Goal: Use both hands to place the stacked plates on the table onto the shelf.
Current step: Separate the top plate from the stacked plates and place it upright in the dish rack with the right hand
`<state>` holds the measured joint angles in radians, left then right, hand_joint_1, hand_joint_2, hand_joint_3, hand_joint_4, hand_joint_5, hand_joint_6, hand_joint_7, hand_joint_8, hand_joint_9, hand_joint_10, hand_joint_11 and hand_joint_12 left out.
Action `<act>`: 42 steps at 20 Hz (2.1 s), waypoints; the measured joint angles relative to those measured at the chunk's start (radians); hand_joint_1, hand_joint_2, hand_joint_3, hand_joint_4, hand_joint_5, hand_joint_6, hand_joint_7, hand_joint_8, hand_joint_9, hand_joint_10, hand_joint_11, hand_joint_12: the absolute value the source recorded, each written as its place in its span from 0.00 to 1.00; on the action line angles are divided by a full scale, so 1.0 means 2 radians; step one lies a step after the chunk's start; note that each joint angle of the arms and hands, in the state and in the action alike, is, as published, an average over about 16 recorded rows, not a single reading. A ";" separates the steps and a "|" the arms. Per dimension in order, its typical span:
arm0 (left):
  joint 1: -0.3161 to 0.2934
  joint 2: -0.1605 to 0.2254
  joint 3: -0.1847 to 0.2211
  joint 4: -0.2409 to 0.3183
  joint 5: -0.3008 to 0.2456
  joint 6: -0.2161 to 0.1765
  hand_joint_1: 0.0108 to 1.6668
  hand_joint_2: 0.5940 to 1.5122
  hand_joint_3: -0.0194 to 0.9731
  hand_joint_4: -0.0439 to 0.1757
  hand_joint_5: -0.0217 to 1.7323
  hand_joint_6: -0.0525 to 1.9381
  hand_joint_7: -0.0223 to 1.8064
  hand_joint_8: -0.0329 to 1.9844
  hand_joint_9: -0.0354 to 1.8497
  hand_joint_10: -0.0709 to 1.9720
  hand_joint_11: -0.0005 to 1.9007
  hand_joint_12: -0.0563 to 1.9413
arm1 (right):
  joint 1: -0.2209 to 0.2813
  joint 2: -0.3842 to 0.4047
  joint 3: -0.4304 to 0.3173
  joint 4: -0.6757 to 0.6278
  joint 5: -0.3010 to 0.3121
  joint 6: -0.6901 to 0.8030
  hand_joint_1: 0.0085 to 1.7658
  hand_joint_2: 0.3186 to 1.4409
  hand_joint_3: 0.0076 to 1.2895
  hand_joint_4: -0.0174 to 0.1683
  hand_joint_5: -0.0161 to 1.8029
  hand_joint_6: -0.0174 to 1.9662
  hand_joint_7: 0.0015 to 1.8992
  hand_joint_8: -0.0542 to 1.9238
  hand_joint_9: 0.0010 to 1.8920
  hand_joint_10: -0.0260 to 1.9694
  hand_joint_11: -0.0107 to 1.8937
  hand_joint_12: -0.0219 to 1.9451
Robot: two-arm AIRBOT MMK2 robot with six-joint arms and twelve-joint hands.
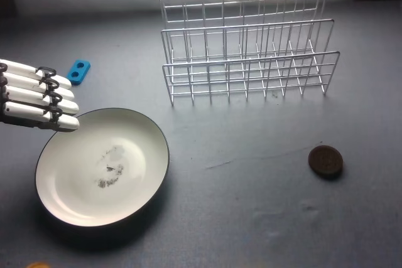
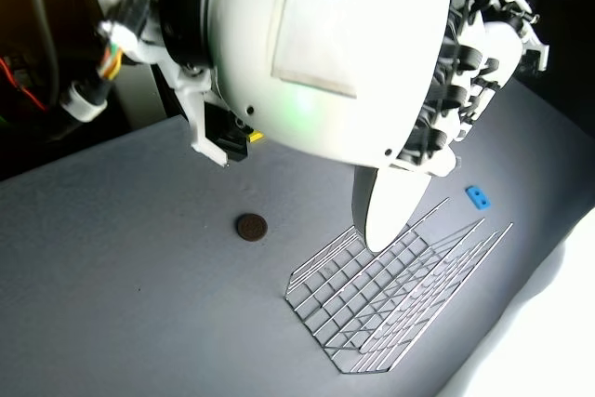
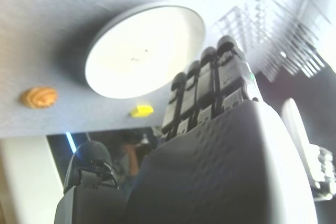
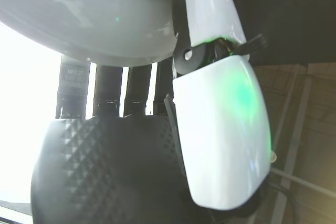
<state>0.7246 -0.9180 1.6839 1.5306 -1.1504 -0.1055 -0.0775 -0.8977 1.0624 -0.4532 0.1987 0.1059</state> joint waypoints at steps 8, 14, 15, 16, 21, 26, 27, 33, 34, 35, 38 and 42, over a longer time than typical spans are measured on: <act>0.026 -0.009 0.000 -0.007 0.020 0.019 0.00 0.58 0.04 0.21 0.03 0.03 0.02 0.01 0.03 0.04 0.01 0.03 | -0.006 -0.027 0.046 -0.026 -0.019 0.059 0.77 0.60 0.00 0.05 0.52 0.49 0.56 0.42 0.52 0.56 0.47 0.61; 0.038 -0.015 0.001 -0.010 0.034 0.027 0.00 0.59 0.04 0.21 0.03 0.03 0.02 0.01 0.03 0.04 0.01 0.03 | -0.019 -0.046 0.072 -0.016 -0.024 0.064 0.78 0.61 0.00 0.05 0.51 0.49 0.56 0.43 0.52 0.56 0.47 0.61; 0.039 -0.016 0.001 -0.010 0.036 0.028 0.00 0.59 0.04 0.21 0.03 0.03 0.02 0.01 0.03 0.04 0.01 0.03 | -0.021 -0.049 0.076 -0.015 -0.025 0.064 0.78 0.61 0.00 0.05 0.51 0.49 0.55 0.43 0.52 0.55 0.47 0.61; 0.041 -0.017 0.001 -0.011 0.039 0.029 0.00 0.59 0.04 0.21 0.03 0.03 0.02 0.01 0.03 0.04 0.01 0.03 | -0.024 -0.051 0.079 -0.013 -0.025 0.064 0.78 0.62 0.00 0.05 0.51 0.49 0.55 0.43 0.52 0.55 0.47 0.61; 0.046 -0.023 0.004 -0.013 0.048 0.031 0.00 0.59 0.04 0.21 0.03 0.03 0.02 0.01 0.03 0.04 0.01 0.03 | -0.038 -0.063 0.095 0.002 -0.029 0.065 0.78 0.62 0.00 0.05 0.51 0.49 0.55 0.44 0.52 0.56 0.47 0.61; 0.051 -0.026 0.006 -0.014 0.057 0.034 0.00 0.59 0.03 0.21 0.02 0.03 0.02 0.01 0.03 0.04 0.01 0.03 | -0.050 -0.073 0.109 0.023 -0.032 0.065 0.78 0.62 0.00 0.05 0.50 0.50 0.54 0.45 0.52 0.56 0.47 0.62; 0.052 -0.027 0.007 -0.014 0.058 0.035 0.00 0.59 0.03 0.21 0.02 0.03 0.02 0.01 0.03 0.04 0.01 0.03 | -0.053 -0.075 0.112 0.027 -0.034 0.065 0.78 0.62 0.00 0.05 0.50 0.50 0.54 0.45 0.52 0.57 0.47 0.62; 0.055 -0.029 0.011 -0.015 0.063 0.038 0.00 0.58 0.03 0.21 0.02 0.03 0.02 0.01 0.03 0.04 0.01 0.03 | -0.068 -0.089 0.130 0.050 -0.037 0.065 0.78 0.63 0.00 0.05 0.50 0.50 0.53 0.46 0.52 0.57 0.46 0.63; 0.055 -0.030 0.012 -0.015 0.064 0.039 0.00 0.58 0.03 0.21 0.02 0.03 0.02 0.01 0.03 0.04 0.01 0.03 | -0.071 -0.091 0.133 0.053 -0.038 0.065 0.78 0.63 0.00 0.05 0.49 0.50 0.53 0.47 0.52 0.58 0.46 0.63; 0.056 -0.030 0.013 -0.015 0.065 0.039 0.00 0.58 0.03 0.21 0.02 0.03 0.02 0.01 0.03 0.04 0.01 0.03 | -0.073 -0.094 0.136 0.054 -0.038 0.065 0.78 0.63 0.00 0.05 0.49 0.50 0.53 0.47 0.52 0.58 0.46 0.64; 0.056 -0.031 0.015 -0.015 0.066 0.040 0.00 0.58 0.04 0.21 0.02 0.03 0.02 0.01 0.03 0.04 0.01 0.03 | -0.080 -0.101 0.143 0.056 -0.038 0.065 0.78 0.63 0.00 0.05 0.49 0.50 0.53 0.47 0.52 0.56 0.46 0.64; 0.056 -0.032 0.017 -0.015 0.065 0.041 0.00 0.58 0.04 0.21 0.02 0.03 0.01 0.01 0.03 0.04 0.01 0.03 | -0.089 -0.114 0.156 0.058 -0.037 0.065 0.77 0.63 0.00 0.05 0.49 0.50 0.52 0.48 0.53 0.50 0.46 0.64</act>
<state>0.8366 -0.9811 1.7176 1.4999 -1.0194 -0.0237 -0.2553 -1.1251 1.3748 -0.3378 0.1247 0.2359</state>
